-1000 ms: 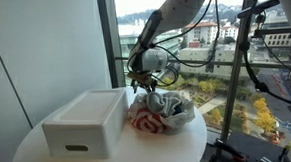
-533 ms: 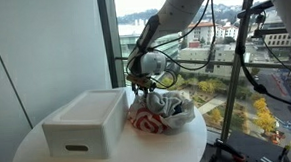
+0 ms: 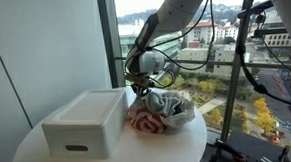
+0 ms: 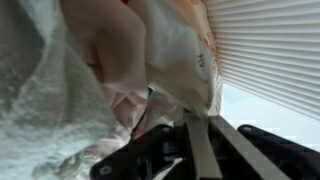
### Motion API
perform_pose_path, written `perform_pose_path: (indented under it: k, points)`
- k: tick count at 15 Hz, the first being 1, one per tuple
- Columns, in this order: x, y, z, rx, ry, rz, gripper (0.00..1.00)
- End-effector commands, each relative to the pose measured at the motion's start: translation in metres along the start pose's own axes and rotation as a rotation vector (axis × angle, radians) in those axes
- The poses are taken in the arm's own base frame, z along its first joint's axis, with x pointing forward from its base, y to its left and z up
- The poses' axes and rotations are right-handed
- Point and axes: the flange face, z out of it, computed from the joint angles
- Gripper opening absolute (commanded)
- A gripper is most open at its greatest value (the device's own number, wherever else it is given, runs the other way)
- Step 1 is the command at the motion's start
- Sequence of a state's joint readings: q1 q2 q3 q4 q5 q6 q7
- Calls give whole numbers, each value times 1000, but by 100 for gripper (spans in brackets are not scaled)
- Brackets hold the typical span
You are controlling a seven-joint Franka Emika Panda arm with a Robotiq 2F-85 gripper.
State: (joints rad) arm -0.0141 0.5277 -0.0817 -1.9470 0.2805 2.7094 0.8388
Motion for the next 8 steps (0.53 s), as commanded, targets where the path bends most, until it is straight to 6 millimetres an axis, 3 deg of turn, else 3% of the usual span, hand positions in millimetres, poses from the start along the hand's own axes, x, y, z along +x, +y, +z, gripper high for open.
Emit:
perform_pose_path:
  k: [1,8]
  points:
    - [-4,-12,-24,30,-14,-9,0]
    - [-12,-24,-104,96,6,11,0]
